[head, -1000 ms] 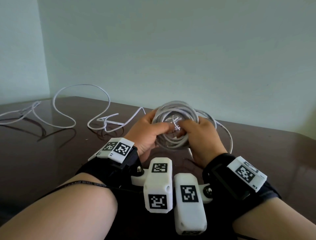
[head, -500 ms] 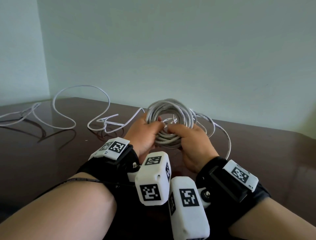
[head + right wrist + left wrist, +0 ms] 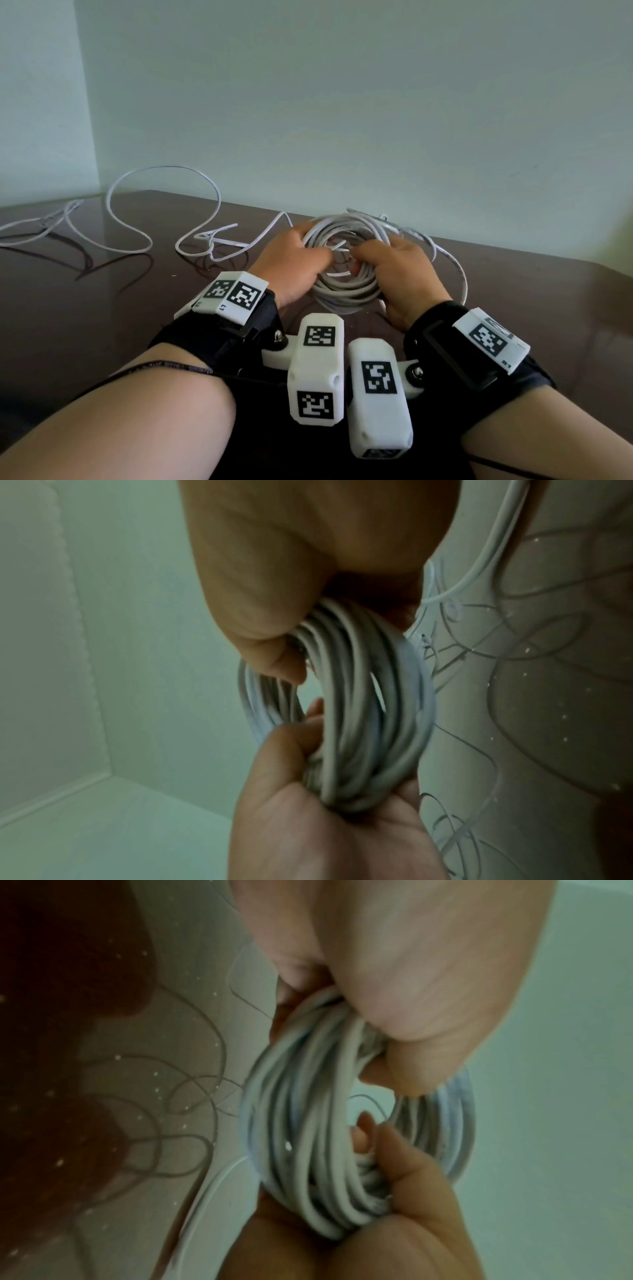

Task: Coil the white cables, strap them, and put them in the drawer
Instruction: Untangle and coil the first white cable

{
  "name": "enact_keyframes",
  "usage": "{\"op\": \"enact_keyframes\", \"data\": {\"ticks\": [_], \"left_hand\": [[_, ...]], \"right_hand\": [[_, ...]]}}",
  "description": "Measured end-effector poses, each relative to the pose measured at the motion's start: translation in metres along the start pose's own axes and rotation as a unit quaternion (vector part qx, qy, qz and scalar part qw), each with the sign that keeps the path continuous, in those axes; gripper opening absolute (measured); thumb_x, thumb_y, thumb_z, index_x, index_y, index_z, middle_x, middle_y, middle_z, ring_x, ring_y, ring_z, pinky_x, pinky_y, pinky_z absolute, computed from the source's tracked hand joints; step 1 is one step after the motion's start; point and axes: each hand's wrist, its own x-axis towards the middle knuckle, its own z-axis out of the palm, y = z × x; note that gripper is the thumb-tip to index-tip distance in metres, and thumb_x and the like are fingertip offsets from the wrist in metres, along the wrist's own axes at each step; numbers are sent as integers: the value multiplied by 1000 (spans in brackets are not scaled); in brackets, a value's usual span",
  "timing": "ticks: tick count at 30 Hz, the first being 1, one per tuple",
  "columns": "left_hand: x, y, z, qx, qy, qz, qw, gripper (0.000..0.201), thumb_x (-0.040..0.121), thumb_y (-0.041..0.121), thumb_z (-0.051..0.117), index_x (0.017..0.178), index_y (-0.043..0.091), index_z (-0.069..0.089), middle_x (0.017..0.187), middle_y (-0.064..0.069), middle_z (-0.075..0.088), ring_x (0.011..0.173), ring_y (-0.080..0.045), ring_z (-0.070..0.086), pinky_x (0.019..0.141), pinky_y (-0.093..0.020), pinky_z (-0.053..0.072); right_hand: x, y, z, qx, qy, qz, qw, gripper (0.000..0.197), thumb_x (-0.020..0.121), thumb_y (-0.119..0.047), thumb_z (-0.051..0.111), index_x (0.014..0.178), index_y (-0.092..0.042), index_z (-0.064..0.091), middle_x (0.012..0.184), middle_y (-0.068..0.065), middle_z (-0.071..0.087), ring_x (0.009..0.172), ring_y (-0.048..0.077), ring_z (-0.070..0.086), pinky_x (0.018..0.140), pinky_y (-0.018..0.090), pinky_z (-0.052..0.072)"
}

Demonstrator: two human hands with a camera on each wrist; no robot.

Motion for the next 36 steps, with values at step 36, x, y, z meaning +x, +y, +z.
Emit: {"op": "enact_keyframes", "data": {"ticks": [36], "left_hand": [[3,-4,11,-334,-87,-128,930,37,69,22,77,99,7,62,85,-12,68,78,-26,66,73,-34,55]], "right_hand": [[-2,1,3,91,21,-47,995,6,86,-8,56,88,-2,58,69,7,65,65,21,63,66,37,53]]}}
